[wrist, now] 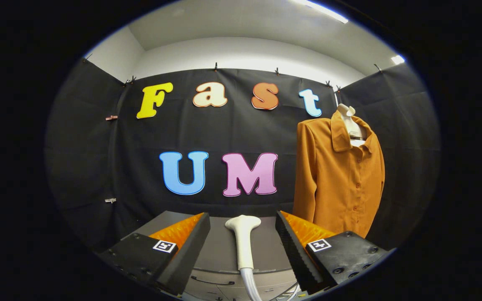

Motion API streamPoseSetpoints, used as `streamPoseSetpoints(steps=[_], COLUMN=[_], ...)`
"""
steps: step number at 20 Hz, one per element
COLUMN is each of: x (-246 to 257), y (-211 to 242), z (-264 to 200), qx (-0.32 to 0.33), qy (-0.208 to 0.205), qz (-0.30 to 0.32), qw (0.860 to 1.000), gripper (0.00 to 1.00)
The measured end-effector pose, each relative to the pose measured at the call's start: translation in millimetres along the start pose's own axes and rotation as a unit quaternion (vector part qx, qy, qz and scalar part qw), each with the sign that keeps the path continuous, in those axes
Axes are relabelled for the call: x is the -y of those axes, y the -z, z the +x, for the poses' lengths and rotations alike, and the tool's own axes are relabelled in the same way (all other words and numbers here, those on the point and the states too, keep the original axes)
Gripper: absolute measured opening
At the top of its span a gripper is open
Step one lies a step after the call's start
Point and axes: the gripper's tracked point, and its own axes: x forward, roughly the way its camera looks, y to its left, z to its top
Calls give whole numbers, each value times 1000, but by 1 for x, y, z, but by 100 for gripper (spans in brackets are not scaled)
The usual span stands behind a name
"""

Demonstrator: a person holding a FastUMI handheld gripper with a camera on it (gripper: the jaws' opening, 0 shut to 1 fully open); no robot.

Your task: Iron the clothes twice with a garment steamer, once on the left side and once on the right side.

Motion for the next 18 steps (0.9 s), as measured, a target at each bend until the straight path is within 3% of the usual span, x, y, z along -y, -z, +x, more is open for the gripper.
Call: streamPoseSetpoints(steps=[11, 18], x=[2, 4], y=[77, 117], z=[91, 126], qx=[-125, -193], qy=[-36, -28], qz=[4, 4], qw=[991, 981], gripper=[98, 99])
